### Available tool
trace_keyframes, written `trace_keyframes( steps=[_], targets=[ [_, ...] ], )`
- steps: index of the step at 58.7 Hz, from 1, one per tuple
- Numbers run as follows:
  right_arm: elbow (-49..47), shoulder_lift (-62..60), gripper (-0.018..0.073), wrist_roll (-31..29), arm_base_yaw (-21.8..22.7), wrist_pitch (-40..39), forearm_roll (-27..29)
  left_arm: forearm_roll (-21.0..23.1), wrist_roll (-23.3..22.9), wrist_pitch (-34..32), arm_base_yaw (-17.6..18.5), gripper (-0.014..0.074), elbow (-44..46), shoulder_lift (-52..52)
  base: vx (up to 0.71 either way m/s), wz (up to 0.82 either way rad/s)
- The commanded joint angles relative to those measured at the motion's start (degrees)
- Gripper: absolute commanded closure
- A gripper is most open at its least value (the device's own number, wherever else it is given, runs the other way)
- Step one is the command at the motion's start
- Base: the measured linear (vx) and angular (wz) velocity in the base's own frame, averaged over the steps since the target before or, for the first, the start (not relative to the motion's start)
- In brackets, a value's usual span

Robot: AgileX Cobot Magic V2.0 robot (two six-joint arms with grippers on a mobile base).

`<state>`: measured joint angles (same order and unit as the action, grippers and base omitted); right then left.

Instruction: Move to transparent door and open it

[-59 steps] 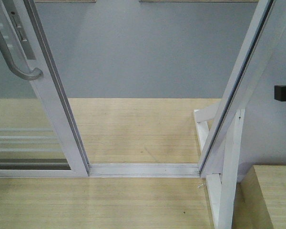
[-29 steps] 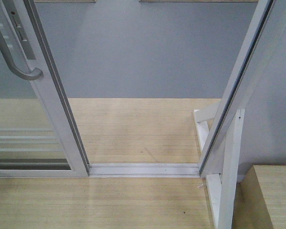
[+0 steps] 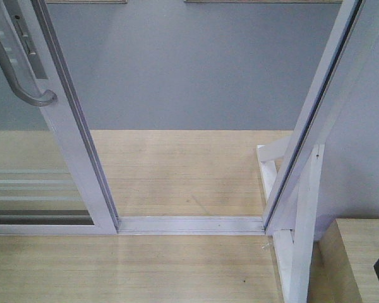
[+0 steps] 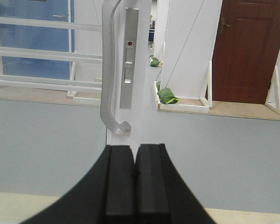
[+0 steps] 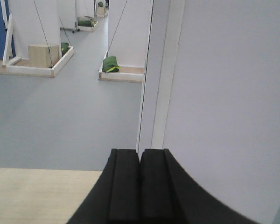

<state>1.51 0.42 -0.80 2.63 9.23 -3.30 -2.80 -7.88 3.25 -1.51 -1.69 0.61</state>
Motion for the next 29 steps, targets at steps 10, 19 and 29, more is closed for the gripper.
trace_keyframes(
  steps=[10,19,29],
  targets=[
    [0.5,-2.1,0.0565,1.5,-0.3,-3.7,-1.0,0.1,-0.5,-4.7,-0.1,0.0600,-1.0,0.9,0.00,0.00],
    [0.5,-2.0,0.0565,1.4,-0.3,-3.8,-1.0,0.1,-0.5,-4.7,-0.1,0.0600,-1.0,0.9,0.00,0.00],
    [0.5,-2.0,0.0565,1.4,-0.3,-3.5,-1.0,0.1,-0.5,-4.7,-0.1,0.0600,-1.0,0.9,0.00,0.00]
  ],
)
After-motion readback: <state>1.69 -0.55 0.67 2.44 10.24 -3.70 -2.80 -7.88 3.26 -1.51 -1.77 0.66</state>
